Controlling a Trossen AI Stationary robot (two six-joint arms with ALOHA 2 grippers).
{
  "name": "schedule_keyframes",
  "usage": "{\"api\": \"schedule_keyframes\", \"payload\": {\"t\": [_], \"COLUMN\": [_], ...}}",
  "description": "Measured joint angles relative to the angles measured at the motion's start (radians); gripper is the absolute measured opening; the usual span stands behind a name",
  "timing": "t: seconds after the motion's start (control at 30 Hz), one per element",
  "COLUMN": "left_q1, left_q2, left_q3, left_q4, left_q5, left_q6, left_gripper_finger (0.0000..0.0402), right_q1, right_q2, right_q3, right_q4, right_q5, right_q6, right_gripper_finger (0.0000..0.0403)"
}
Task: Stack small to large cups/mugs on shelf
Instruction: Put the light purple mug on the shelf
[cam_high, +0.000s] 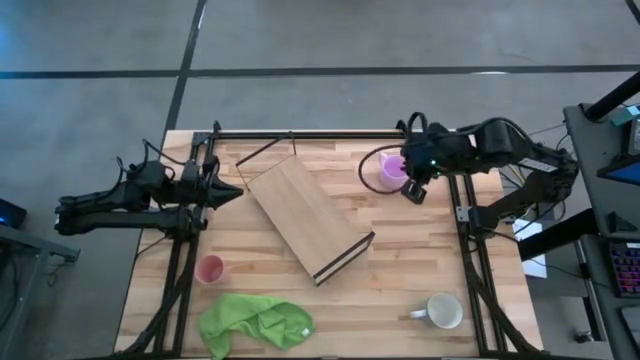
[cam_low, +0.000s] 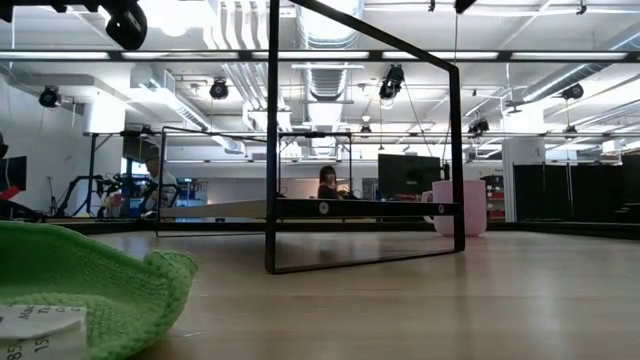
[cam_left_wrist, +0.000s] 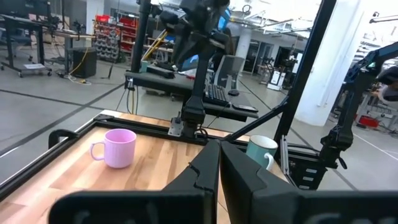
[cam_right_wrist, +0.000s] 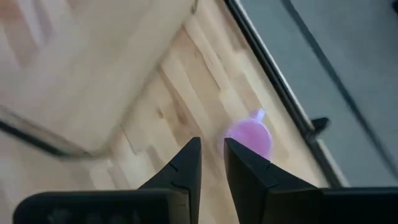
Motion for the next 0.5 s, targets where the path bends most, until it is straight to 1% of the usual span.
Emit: {"api": "schedule_keyframes", "payload": {"t": [0.1,0.23,0.33,0.43,0.5], "left_q1": [0.000,0.000,0.000,0.000,0.000], "left_q2": [0.003,0.004,0.006,0.006,0.005], "left_q3": [0.000,0.000,0.000,0.000,0.000], "left_q4": [0.002,0.002,0.005,0.005,0.005], "left_q5": [0.000,0.000,0.000,0.000,0.000], "left_q6": [-0.001,-0.001,-0.001,-0.003,-0.035], "left_gripper_finger": [0.0000,0.0000,0.0000,0.0000,0.0000], "right_q1": [-0.001,-0.007,-0.035,-0.067,-0.090], "right_q2": [0.036,0.082,0.127,0.161,0.178], "right_q3": [-0.002,-0.003,-0.010,-0.049,-0.075], "right_q4": [-0.011,-0.027,-0.050,-0.051,-0.050], "right_q5": [0.007,0.006,0.006,0.000,-0.002], "right_q6": [-0.052,-0.061,-0.070,-0.060,-0.059], "right_gripper_finger": [0.0063,0.0063,0.0063,0.0064,0.0071]}}
